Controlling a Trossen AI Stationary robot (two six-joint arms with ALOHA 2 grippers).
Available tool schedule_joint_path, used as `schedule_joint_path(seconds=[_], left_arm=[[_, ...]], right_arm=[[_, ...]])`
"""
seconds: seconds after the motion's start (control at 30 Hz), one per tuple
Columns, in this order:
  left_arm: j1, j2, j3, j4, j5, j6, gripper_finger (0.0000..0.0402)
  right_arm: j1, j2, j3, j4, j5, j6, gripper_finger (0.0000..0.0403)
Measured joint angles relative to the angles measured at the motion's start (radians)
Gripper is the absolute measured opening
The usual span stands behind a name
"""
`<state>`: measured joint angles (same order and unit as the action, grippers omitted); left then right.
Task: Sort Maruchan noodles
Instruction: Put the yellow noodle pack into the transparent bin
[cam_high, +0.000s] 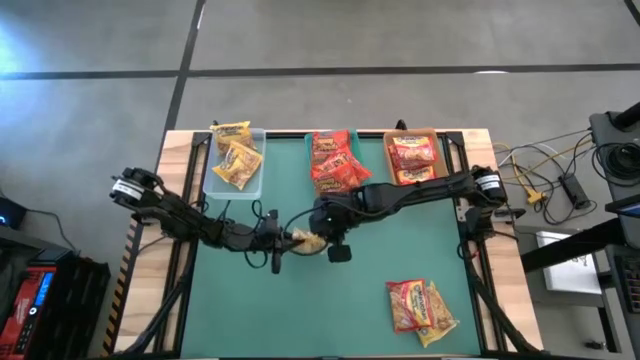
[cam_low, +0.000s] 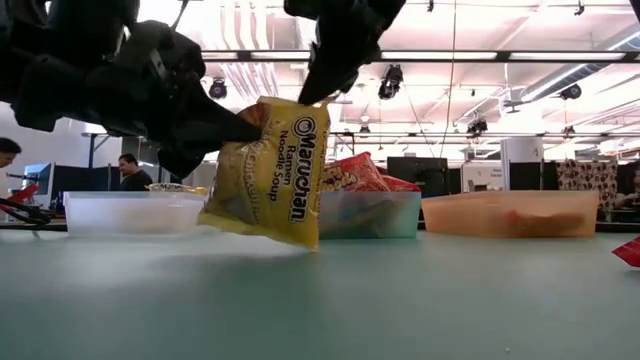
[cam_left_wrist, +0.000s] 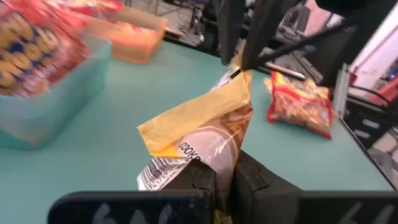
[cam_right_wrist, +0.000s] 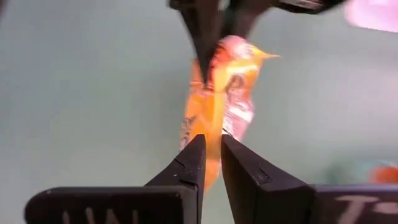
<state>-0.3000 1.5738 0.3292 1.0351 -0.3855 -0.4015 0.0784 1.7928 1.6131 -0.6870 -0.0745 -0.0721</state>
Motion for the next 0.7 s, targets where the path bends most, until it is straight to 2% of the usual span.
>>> schedule_joint_path(seconds=[0.17,0.4,0.7], left_arm=[[0.077,-0.055,-0.019,-0.007,-0.001,0.049,0.0001],[0.220,-0.242,-0.083,-0.075,-0.053,0.165,0.0000],[0.440,-0.575,-0.128,-0.409,-0.153,0.248,0.0000]], right_arm=[[-0.001,-0.007,0.052,-0.137,0.106,0.022,0.0045],[0.000,-0.013,0.069,-0.243,0.111,0.074,0.0045],[0.000,-0.013,0.067,-0.282,0.112,0.131,0.0045]])
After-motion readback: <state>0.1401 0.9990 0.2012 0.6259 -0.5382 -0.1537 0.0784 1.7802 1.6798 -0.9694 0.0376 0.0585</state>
